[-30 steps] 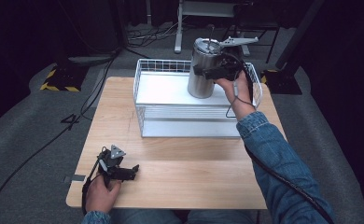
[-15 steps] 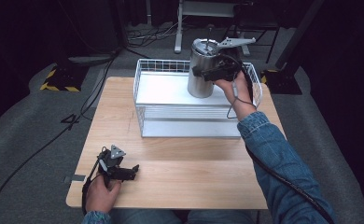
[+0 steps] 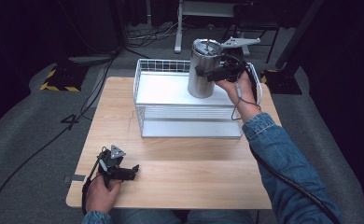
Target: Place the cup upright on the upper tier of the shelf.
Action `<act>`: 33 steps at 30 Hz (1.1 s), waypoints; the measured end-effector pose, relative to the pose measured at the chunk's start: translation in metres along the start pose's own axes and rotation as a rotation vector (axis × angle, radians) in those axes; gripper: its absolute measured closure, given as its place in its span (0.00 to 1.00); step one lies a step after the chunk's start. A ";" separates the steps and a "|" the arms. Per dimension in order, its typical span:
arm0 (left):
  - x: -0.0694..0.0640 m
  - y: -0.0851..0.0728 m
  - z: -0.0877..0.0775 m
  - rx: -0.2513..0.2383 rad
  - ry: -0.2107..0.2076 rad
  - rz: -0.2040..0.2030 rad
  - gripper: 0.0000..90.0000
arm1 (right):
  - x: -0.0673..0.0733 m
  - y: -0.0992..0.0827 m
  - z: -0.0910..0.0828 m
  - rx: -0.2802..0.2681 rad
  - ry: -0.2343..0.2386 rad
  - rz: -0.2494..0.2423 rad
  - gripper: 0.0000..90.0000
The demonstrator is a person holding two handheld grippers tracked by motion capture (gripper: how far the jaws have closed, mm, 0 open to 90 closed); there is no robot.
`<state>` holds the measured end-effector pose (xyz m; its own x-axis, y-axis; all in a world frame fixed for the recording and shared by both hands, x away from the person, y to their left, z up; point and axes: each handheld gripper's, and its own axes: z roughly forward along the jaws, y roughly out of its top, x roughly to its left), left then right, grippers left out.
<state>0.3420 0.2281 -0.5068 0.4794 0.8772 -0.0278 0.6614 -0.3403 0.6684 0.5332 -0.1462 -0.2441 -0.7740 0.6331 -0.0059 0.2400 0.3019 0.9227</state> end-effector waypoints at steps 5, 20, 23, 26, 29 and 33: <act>0.000 0.000 0.000 0.000 0.000 -0.002 0.01 | 0.000 0.001 -0.013 -0.006 0.006 -0.004 0.00; 0.000 0.000 0.000 0.000 0.004 -0.005 0.01 | 0.003 -0.010 -0.063 -0.031 0.037 -0.011 0.00; 0.000 0.000 0.000 0.000 0.004 -0.005 0.01 | 0.005 -0.015 -0.075 -0.035 0.042 -0.015 0.00; 0.000 0.000 0.000 0.000 0.004 -0.005 0.01 | 0.007 -0.019 -0.087 -0.032 0.044 -0.022 0.00; 0.000 0.000 0.000 0.000 0.004 -0.004 0.01 | 0.010 -0.025 -0.099 -0.033 0.045 -0.028 0.00; 0.000 0.000 0.000 0.001 0.005 -0.006 0.01 | 0.013 -0.032 -0.112 -0.026 0.047 -0.029 0.00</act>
<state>0.3415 0.2280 -0.5068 0.4726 0.8808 -0.0287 0.6649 -0.3350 0.6676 0.4498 -0.2270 -0.2308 -0.8075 0.5896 -0.0155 0.2018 0.3008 0.9321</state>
